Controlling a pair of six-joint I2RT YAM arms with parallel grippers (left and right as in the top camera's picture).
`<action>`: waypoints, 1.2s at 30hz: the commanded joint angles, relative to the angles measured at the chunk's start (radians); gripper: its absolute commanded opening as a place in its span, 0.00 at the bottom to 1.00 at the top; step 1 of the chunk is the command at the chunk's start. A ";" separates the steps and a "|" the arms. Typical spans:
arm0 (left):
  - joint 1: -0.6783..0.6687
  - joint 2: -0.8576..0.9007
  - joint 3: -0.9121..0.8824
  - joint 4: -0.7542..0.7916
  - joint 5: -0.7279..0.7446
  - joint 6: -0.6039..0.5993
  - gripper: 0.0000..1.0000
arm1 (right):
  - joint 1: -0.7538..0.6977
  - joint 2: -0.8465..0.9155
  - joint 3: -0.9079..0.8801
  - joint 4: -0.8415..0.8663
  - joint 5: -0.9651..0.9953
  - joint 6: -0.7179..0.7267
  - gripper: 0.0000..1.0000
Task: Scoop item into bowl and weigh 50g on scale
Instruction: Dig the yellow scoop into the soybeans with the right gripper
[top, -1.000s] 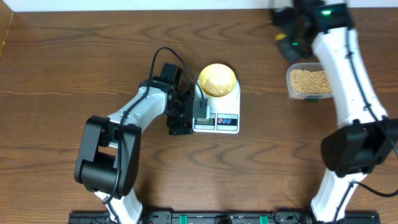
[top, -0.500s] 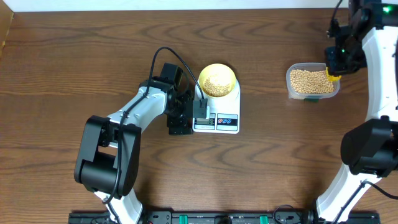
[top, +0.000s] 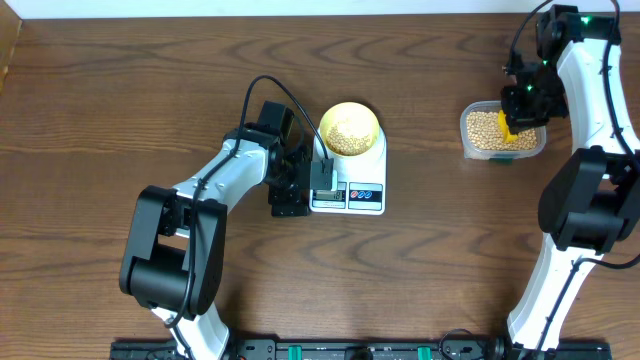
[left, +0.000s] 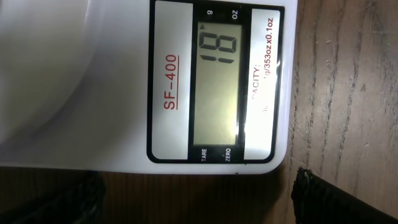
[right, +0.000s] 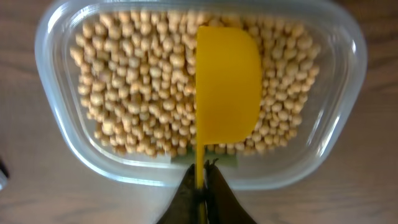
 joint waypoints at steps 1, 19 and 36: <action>0.000 0.006 -0.013 0.001 0.032 -0.008 0.98 | 0.011 -0.007 0.016 0.033 -0.008 0.005 0.15; 0.000 0.006 -0.013 0.001 0.032 -0.008 0.98 | 0.012 -0.007 0.020 0.156 -0.008 0.005 0.66; 0.000 0.006 -0.013 0.001 0.032 -0.008 0.98 | 0.009 -0.010 0.334 0.019 -0.008 0.005 0.99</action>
